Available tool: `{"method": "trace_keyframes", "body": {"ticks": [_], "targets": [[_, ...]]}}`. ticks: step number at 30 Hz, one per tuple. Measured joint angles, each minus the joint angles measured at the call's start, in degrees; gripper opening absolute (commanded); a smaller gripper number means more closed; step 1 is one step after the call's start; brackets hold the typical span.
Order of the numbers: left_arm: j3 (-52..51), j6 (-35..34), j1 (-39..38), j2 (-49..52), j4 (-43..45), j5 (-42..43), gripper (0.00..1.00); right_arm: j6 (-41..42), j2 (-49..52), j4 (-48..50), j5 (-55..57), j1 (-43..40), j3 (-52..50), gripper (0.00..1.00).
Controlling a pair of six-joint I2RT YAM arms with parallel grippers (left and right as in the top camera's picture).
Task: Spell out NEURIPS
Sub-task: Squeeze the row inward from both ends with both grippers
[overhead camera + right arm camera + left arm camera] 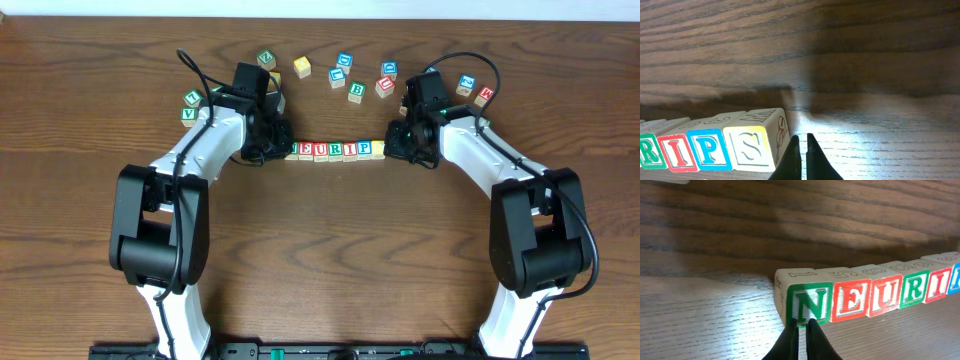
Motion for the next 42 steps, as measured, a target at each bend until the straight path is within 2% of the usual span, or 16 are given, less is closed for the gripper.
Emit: {"method": "trace_keyframes", "body": {"ticks": [9,19,42], "targets": [[0.0,1.9,1.2,-0.6,0.2,0.2,0.08,0.0,0.0,0.0,0.0,0.0,0.0,0.01],[0.0,2.8,3.3,-2.8,1.3,-6.7,0.07,0.0,0.0,0.4,0.0,0.0,0.0,0.01],[0.0,2.9,-0.1,0.8,2.1,-6.6,0.08,0.0,0.0,0.4,0.0,0.0,0.0,0.01]]}}
